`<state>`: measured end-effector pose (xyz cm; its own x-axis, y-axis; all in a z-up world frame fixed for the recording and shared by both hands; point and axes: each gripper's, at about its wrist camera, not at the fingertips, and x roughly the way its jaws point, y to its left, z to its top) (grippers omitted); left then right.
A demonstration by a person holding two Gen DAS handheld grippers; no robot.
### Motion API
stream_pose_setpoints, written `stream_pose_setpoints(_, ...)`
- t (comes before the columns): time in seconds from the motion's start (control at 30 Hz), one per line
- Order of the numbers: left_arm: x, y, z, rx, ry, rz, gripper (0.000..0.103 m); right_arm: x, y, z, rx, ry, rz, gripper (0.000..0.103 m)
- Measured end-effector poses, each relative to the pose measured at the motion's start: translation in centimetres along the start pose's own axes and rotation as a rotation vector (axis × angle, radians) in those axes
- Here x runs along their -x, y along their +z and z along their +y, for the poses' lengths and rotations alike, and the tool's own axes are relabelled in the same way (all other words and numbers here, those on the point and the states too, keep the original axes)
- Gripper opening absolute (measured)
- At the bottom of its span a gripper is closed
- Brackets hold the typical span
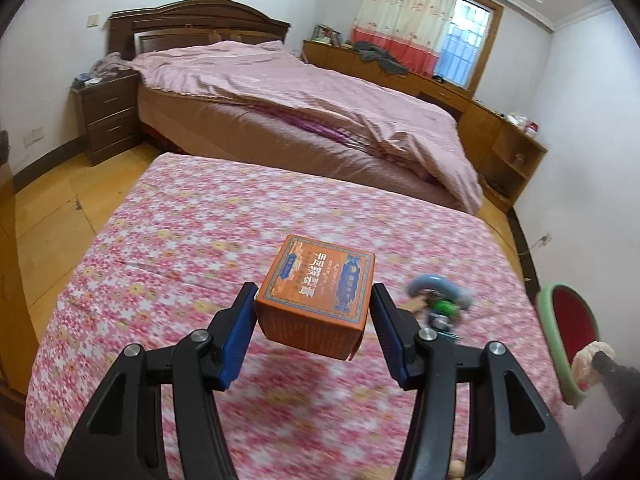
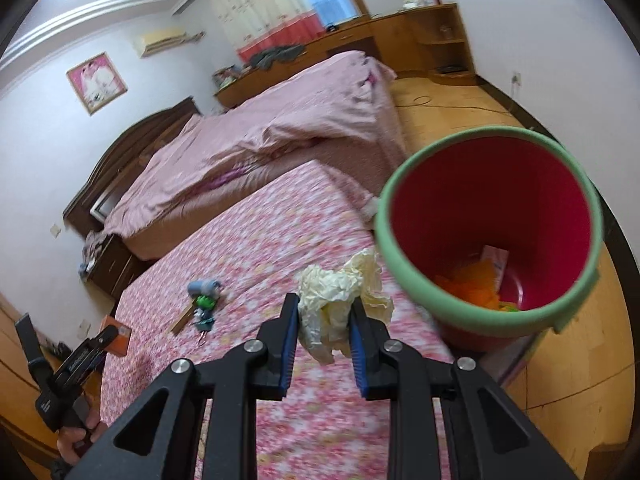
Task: Collect trash
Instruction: 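Carry the box and white plastic over the red bucket and open both tools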
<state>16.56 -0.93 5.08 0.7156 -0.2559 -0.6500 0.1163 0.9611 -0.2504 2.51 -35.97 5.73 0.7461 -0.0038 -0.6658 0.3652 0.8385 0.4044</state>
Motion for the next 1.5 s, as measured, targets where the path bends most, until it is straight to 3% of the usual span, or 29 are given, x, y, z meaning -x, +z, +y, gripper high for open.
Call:
stream_pose_setpoints(0.43,1.7,-0.8,-8.7,-0.085,-0.166,0.072,0.057,3.8,1.0,-5.7,-0.093,-0.013,-0.083,0.026)
stream_pose_setpoints(0.97,0.8,-2.4,-21.2,-0.275,-0.277,0.141,0.057,3.3,2.4,-12.6,-0.191,-0.050,-0.083,0.031)
stream_pose_setpoints(1.27,-1.1,-3.7,-27.4,-0.366,-0.331,0.171,0.057,3.0,2.4,-15.1,-0.217,-0.039,-0.075,0.055)
stream_pose_setpoints(1.5,-2.5,-5.4,-31.4,-0.434,-0.378,0.202,0.057,4.1,2.4,-16.7,-0.234,-0.040,-0.105,0.057)
